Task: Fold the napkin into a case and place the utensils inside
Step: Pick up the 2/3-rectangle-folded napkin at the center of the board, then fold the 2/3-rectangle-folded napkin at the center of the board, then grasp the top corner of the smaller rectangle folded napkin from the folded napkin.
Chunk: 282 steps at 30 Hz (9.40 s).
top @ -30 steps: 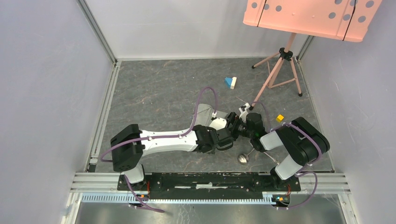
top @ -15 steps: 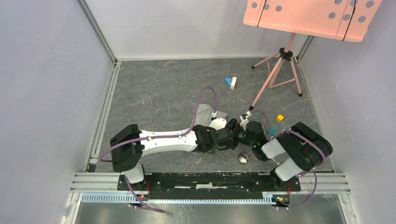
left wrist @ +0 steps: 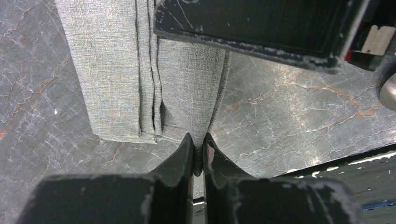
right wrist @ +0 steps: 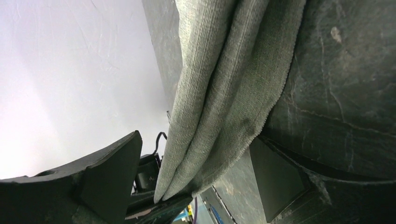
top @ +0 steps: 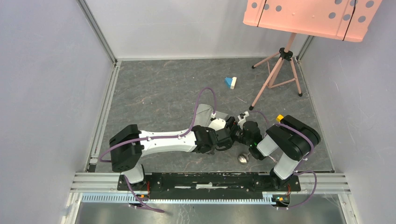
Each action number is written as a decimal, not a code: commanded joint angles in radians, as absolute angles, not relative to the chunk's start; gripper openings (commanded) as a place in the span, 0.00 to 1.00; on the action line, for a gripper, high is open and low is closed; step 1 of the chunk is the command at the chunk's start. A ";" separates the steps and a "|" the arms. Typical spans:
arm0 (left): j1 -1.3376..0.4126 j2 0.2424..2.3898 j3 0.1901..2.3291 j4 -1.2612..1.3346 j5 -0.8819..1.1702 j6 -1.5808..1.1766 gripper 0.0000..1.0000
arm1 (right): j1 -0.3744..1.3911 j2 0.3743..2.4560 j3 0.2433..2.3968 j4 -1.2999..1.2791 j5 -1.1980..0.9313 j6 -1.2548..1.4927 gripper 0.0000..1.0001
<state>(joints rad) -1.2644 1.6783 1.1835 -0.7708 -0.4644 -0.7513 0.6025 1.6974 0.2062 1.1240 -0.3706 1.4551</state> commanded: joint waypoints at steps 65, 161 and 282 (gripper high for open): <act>-0.649 1.739 1.097 -0.017 0.187 -0.698 0.25 | 0.395 1.714 0.553 0.666 -0.449 0.762 0.00; -0.598 1.611 0.401 0.649 0.041 -1.032 0.25 | 0.850 2.069 1.447 -0.326 0.268 1.037 0.06; -0.529 1.618 0.630 0.067 0.184 -0.857 0.32 | 0.811 1.457 0.803 0.117 -0.099 0.377 0.63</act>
